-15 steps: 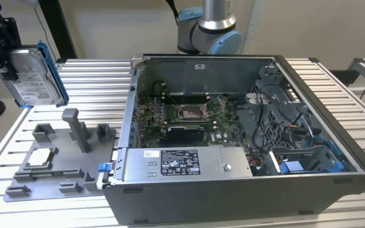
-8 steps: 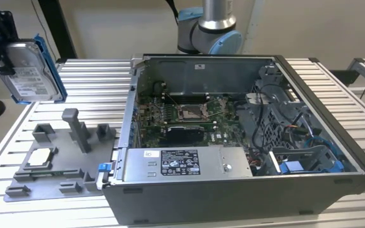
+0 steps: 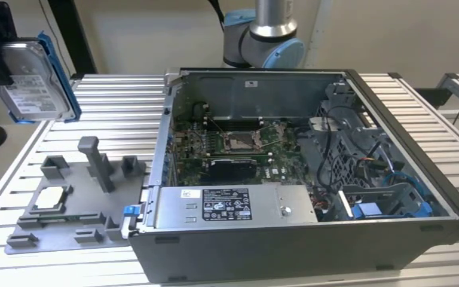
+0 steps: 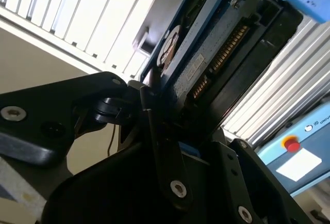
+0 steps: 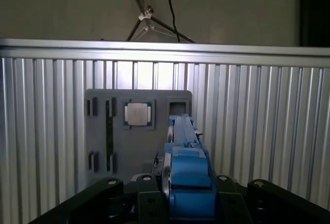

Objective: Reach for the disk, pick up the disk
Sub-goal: 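Pick up the disk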

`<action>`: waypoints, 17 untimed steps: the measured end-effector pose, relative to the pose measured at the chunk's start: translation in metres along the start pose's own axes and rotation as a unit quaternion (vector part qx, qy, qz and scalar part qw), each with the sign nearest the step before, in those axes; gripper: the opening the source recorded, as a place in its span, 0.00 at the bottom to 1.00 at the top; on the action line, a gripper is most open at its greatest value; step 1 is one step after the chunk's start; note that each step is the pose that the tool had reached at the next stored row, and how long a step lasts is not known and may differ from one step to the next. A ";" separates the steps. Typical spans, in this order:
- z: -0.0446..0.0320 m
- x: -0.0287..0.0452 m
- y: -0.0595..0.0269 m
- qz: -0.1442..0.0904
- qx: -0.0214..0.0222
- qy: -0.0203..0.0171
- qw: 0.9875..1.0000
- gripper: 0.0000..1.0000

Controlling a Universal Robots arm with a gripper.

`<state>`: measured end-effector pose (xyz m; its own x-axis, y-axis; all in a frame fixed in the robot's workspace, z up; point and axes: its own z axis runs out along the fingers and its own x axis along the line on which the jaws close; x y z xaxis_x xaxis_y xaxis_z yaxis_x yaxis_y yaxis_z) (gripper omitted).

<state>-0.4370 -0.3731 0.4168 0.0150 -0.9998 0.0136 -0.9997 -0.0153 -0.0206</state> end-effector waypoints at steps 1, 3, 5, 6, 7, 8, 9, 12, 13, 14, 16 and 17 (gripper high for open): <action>-0.0021 0.0000 0.0000 0.000 0.000 0.000 1.000 0.00; -0.0063 0.0001 -0.0001 0.000 0.000 0.000 1.000 0.00; -0.0105 0.0001 -0.0002 0.000 0.000 0.000 1.000 0.00; -0.0127 0.0002 -0.0003 0.000 0.000 0.000 1.000 0.00; -0.0150 0.0002 -0.0003 0.000 0.000 0.000 1.000 0.00; -0.0172 0.0002 -0.0004 0.000 0.000 0.000 1.000 0.00; -0.0193 0.0003 -0.0004 0.000 0.000 0.000 1.000 0.00; -0.0263 0.0004 -0.0005 0.000 0.000 0.000 1.000 0.00; -0.0288 0.0004 -0.0006 0.000 0.000 0.000 1.000 0.00; -0.0314 0.0004 -0.0007 0.000 0.000 0.000 1.000 0.00; -0.0366 0.0005 -0.0007 0.000 0.000 0.000 1.000 0.00; -0.0392 0.0006 -0.0008 0.000 0.000 0.000 1.000 0.00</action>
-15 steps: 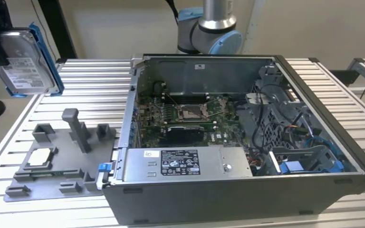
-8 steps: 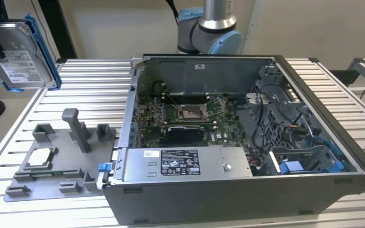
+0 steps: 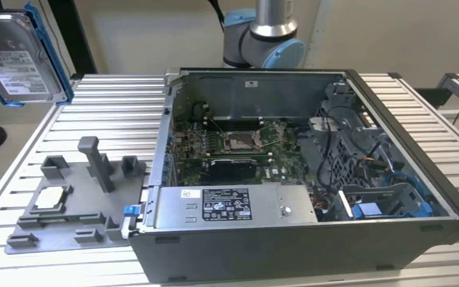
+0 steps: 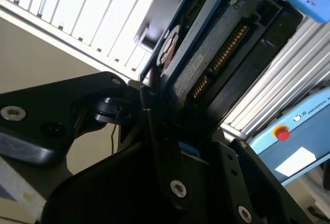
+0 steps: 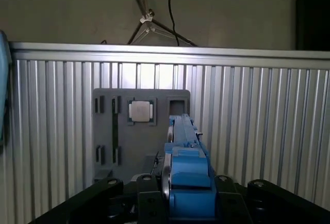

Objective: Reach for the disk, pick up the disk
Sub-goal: 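Pick up the disk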

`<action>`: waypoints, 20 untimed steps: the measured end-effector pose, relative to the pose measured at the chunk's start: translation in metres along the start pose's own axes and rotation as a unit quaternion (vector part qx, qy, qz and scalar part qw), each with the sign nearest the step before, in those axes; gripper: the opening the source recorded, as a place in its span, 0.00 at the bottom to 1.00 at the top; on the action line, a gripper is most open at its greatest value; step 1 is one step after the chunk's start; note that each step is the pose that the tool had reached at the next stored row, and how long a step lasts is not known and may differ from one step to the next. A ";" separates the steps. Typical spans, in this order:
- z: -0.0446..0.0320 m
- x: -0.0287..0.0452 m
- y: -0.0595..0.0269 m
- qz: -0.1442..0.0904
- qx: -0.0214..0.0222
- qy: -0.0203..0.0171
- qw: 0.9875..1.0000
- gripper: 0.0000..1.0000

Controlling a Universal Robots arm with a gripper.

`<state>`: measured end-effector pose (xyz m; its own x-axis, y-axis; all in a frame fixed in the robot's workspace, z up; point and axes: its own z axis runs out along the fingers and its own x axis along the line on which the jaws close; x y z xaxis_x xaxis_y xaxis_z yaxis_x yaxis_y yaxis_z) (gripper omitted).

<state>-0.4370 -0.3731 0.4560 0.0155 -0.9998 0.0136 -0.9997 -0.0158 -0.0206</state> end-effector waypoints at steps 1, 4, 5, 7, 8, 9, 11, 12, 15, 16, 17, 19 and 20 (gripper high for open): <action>-0.0024 0.0000 -0.0001 0.000 0.000 0.000 1.000 0.00; -0.0086 0.0001 -0.0002 0.000 0.000 0.000 1.000 0.00; -0.0102 0.0001 -0.0002 0.000 0.000 0.000 1.000 0.00; -0.0112 0.0001 -0.0003 0.000 0.000 0.000 1.000 0.00; -0.0111 0.0001 -0.0003 0.000 0.000 0.000 1.000 0.00; -0.0112 0.0002 -0.0003 0.000 0.000 0.001 1.000 0.00; -0.0113 0.0001 -0.0003 0.000 -0.001 0.002 1.000 0.00; -0.0113 0.0001 -0.0003 0.000 -0.001 0.002 1.000 0.00; -0.0113 0.0000 -0.0010 0.000 -0.001 0.003 1.000 0.00; -0.0112 0.0001 -0.0018 0.000 -0.001 0.004 1.000 0.00; -0.0112 0.0001 -0.0033 0.000 -0.001 0.004 1.000 0.00; -0.0111 0.0002 -0.0071 0.000 -0.001 0.005 1.000 0.00; -0.0111 0.0002 -0.0092 0.000 -0.001 0.005 1.000 0.00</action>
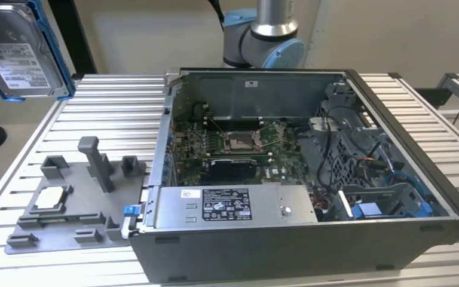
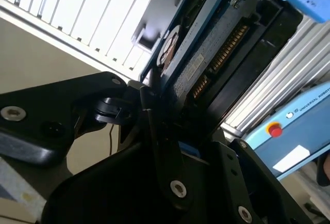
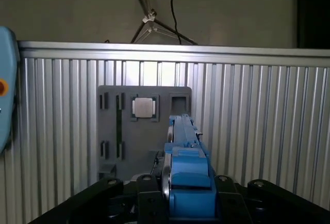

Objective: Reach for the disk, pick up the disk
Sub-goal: 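Pick up the disk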

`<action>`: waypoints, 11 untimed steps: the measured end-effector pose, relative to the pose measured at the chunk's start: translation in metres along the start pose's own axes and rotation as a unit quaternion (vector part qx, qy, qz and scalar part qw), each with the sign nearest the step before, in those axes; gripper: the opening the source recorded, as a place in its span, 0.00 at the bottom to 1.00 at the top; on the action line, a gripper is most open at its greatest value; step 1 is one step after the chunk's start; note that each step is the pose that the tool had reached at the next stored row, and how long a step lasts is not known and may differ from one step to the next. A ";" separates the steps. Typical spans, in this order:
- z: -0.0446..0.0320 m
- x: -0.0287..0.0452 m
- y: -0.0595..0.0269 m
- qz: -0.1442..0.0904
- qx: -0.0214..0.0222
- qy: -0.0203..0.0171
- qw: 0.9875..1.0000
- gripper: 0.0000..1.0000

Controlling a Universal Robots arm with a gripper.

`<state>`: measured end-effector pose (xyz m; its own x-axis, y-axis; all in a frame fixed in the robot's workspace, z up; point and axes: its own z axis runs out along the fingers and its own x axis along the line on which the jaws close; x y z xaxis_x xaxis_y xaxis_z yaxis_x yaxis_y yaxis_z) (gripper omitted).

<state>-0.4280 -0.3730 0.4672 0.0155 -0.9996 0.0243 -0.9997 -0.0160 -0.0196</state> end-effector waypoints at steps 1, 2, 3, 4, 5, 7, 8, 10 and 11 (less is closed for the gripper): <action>0.0000 0.0001 -0.0019 0.000 0.000 0.000 1.000 0.00; 0.0001 0.0001 -0.0041 0.000 0.000 0.001 1.000 0.00; 0.0001 0.0001 -0.0062 0.000 0.000 0.001 1.000 0.00; 0.0002 0.0002 -0.0086 0.000 0.000 0.002 1.000 0.00; 0.0002 0.0002 -0.0117 0.000 0.000 0.002 1.000 0.00; 0.0004 0.0003 -0.0189 0.000 0.000 0.003 1.000 0.00; 0.0004 0.0004 -0.0227 0.000 0.000 0.003 1.000 0.00; 0.0006 0.0005 -0.0302 0.000 0.000 0.004 1.000 0.00; 0.0007 0.0005 -0.0340 0.000 0.000 0.004 1.000 0.00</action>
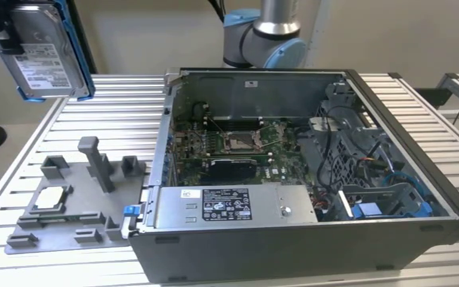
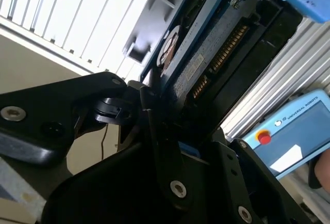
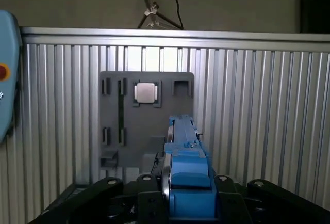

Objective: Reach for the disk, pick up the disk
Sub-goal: 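Pick up the disk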

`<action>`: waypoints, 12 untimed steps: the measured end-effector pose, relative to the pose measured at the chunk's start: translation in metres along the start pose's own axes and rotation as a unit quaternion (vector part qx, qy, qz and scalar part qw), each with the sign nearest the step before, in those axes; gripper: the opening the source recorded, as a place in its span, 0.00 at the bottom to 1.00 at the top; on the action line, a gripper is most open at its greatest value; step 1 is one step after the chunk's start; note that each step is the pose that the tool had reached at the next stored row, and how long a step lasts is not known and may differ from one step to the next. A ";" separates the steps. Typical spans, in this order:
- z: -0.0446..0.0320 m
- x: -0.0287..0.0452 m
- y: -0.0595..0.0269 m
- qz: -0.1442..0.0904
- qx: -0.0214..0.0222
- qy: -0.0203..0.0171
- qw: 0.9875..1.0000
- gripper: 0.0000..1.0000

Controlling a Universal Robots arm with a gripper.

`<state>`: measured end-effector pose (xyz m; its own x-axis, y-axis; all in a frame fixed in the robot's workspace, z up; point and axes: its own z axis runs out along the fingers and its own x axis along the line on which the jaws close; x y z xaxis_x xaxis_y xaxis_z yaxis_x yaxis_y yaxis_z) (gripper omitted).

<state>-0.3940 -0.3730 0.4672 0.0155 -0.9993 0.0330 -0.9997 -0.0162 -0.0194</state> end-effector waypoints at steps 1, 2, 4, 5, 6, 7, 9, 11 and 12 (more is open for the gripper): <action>0.0001 0.0001 -0.0041 0.000 0.000 0.000 1.000 0.00; 0.0002 0.0001 -0.0083 0.000 0.000 0.001 1.000 0.00; 0.0003 0.0003 -0.0165 0.000 0.000 0.002 1.000 0.00; 0.0005 0.0003 -0.0207 0.000 0.000 0.002 1.000 0.00; 0.0005 0.0004 -0.0243 0.000 0.000 0.002 1.000 0.00; 0.0006 0.0004 -0.0280 0.000 0.000 0.003 1.000 0.00; 0.0007 0.0005 -0.0350 0.000 0.000 0.004 1.000 0.00; 0.0009 0.0007 -0.0423 0.000 0.000 0.004 1.000 0.00; 0.0009 0.0007 -0.0460 0.000 0.000 0.005 1.000 0.00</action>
<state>-0.3480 -0.3731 0.4672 0.0156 -0.9990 0.0426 -0.9997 -0.0164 -0.0193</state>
